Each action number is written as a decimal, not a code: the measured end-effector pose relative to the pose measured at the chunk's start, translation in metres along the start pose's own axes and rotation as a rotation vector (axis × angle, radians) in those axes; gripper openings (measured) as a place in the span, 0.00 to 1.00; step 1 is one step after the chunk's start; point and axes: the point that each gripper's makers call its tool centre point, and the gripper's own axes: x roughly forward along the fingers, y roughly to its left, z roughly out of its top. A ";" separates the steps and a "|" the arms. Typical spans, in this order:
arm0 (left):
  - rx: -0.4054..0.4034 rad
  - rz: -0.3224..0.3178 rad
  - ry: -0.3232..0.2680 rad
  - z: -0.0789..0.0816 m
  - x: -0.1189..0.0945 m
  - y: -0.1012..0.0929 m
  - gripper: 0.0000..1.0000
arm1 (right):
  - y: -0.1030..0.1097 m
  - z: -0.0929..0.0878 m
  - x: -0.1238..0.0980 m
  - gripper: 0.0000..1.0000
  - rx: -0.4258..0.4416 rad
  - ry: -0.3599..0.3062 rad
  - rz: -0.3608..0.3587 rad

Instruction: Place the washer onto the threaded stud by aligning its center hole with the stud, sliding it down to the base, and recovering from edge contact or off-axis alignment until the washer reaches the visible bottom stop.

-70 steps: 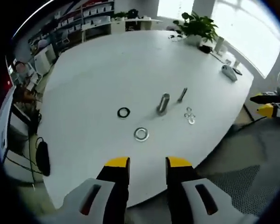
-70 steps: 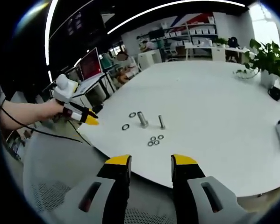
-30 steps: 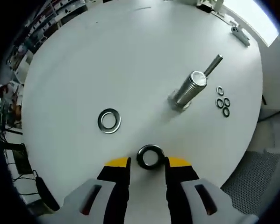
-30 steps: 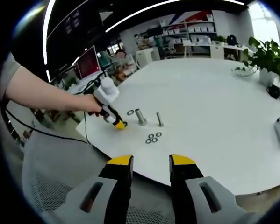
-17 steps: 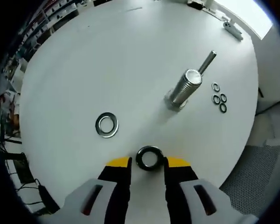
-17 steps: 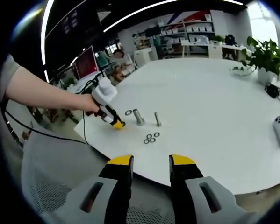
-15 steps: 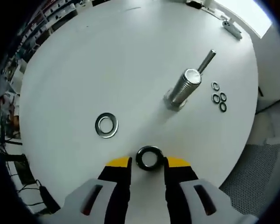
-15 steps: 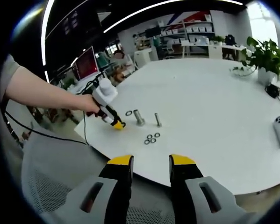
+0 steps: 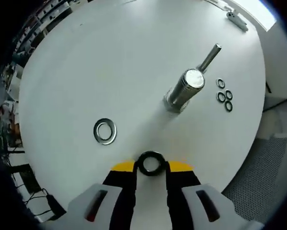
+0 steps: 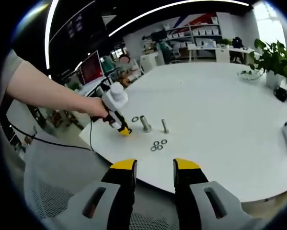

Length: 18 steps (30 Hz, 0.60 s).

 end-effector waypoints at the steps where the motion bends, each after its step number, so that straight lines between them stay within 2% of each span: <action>1: -0.004 0.004 -0.007 0.000 0.000 0.001 0.21 | 0.000 0.000 0.000 0.33 0.000 0.001 0.001; 13: -0.104 0.016 -0.058 -0.002 -0.002 0.000 0.19 | 0.003 -0.001 0.001 0.32 -0.009 0.007 0.018; 18: -0.103 0.021 -0.067 -0.002 -0.001 -0.002 0.19 | 0.003 -0.001 0.001 0.32 -0.007 0.009 0.018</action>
